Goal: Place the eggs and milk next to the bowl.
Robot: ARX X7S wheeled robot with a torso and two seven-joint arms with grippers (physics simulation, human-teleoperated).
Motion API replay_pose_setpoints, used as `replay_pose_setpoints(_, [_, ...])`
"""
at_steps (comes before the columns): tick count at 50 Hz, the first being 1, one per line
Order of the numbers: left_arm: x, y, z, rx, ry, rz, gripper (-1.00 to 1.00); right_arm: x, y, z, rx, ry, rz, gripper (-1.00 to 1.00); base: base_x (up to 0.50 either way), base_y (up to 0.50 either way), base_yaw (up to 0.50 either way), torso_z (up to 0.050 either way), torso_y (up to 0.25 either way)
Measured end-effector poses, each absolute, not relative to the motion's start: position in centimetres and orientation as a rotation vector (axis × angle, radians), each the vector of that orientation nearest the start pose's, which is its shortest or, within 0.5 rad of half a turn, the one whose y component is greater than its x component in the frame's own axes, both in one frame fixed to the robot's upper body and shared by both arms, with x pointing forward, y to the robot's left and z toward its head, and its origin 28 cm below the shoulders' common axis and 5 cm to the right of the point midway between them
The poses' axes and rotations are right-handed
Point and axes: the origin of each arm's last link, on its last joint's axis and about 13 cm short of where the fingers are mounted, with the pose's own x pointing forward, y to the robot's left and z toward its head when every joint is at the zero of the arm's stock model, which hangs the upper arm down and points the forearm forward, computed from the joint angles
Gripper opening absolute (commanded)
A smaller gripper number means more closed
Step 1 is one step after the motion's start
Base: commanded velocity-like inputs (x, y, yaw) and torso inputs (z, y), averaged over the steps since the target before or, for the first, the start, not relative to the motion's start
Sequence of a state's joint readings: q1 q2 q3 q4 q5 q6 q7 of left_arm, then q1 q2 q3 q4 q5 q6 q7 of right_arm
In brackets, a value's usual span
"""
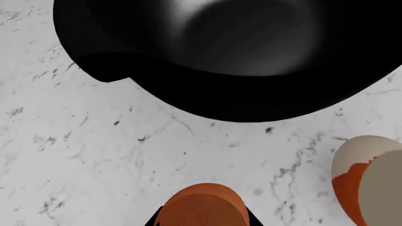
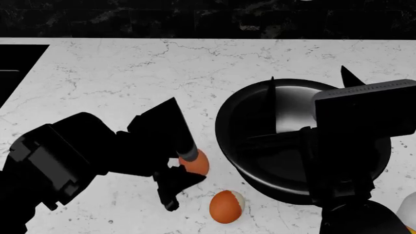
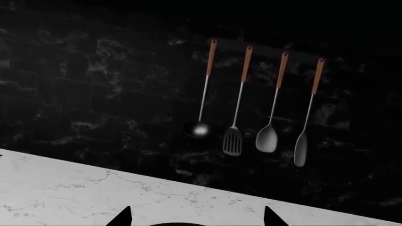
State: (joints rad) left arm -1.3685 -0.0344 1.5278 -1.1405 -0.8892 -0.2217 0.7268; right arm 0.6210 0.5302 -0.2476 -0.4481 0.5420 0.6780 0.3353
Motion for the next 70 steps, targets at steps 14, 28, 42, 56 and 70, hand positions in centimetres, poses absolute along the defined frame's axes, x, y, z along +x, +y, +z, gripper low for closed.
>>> replay_pose_setpoints(14, [41.9, 16.5, 16.8, 0.621, 0.441, -1.049, -1.0, 27.4, -13.8, 20.4, -0.172, -0.229, 0.053, 1.0, 0.0, 0.0, 0.0, 0.0, 0.0])
replay_pose_setpoints(28, [41.9, 16.0, 16.9, 0.693, 0.398, -1.044, -1.0, 27.4, -13.8, 20.3, -0.171, -0.228, 0.052, 1.0, 0.0, 0.0, 0.0, 0.0, 0.0])
replay_pose_setpoints(42, [41.8, 15.6, 16.9, 0.732, 0.376, -1.05, -1.0, 27.3, -13.9, 20.2, -0.168, -0.227, 0.048, 1.0, 0.0, 0.0, 0.0, 0.0, 0.0])
replay_pose_setpoints(56, [41.9, 15.7, 17.2, 0.727, 0.355, -1.017, 1.0, 27.3, -13.9, 20.1, -0.166, -0.227, 0.047, 1.0, 0.0, 0.0, 0.0, 0.0, 0.0])
replay_pose_setpoints(70, [41.9, 15.8, 17.1, 0.718, 0.356, -1.015, 1.0, 27.2, -13.9, 20.1, -0.165, -0.228, 0.047, 1.0, 0.0, 0.0, 0.0, 0.0, 0.0])
